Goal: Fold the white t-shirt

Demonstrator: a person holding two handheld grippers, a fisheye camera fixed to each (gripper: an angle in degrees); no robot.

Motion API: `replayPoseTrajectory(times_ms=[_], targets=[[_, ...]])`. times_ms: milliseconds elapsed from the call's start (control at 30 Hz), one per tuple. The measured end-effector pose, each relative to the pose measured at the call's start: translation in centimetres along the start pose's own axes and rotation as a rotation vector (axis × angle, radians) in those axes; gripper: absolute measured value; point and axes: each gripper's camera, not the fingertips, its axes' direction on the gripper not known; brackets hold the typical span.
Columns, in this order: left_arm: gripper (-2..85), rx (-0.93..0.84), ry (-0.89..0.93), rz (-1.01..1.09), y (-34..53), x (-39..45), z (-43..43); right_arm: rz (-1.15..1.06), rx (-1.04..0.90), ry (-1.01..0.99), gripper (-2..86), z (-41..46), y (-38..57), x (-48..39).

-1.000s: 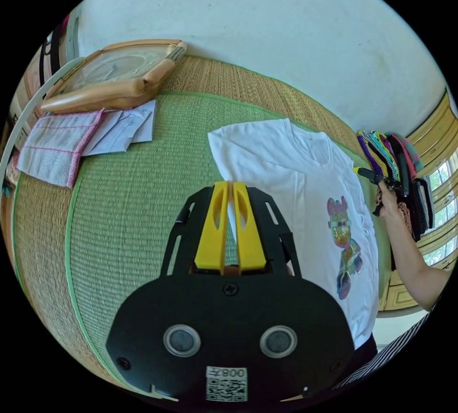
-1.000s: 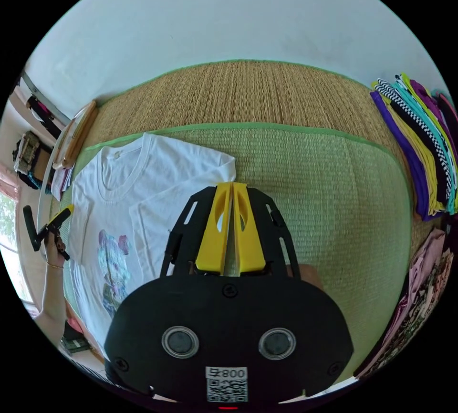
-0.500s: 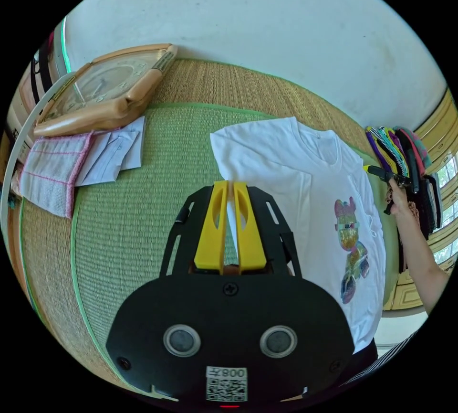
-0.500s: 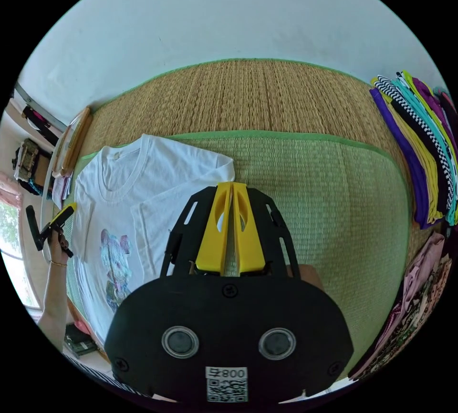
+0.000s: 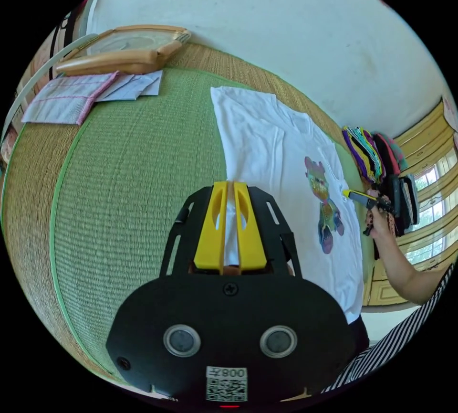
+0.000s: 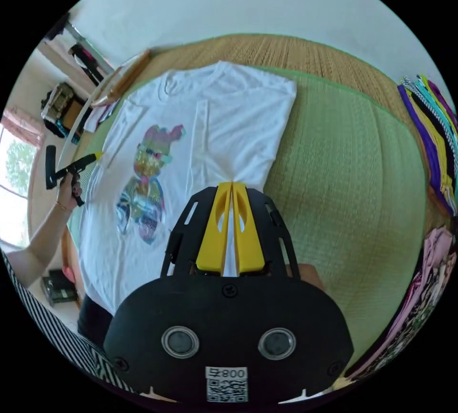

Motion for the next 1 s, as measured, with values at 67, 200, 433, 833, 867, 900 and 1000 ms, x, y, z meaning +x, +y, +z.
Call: replayPoseTrajectory(times_ms=[67,200,433,833,867,900,1000], targets=[[1.5,0.015,-0.016,-0.025,0.4,-0.4,-0.8,0.062,-0.017,-0.044,0.1,-0.4,0.7,0.7],[1.8,0.068,0.016,-0.021,3.5,-1.3,-3.7,0.078,0.036,-0.050,0.1,-3.4,3.0,0.7],[2.4,-0.085,-0.023,-0.026,15.6,-2.7,-6.3,0.129,-0.019,-0.127,0.1,-7.7,16.5,0.5],[6.1,-0.152,0.102,-0.261,29.6,-9.0,-7.4,0.315,-0.162,-0.013,0.1,-8.3,39.6,0.3],[6.2,-0.153,0.114,-0.276,30.0,-9.4,-7.3,0.314,-0.181,-0.003,0.1,-7.6,40.4,0.1],[6.3,-0.147,0.139,-0.307,30.8,-10.2,-7.1,0.312,-0.168,0.006,0.2,-7.6,40.8,0.0],[6.8,-0.145,0.183,-0.357,32.6,-12.2,-6.5,0.312,-0.143,0.034,0.2,-7.4,42.4,-0.3]])
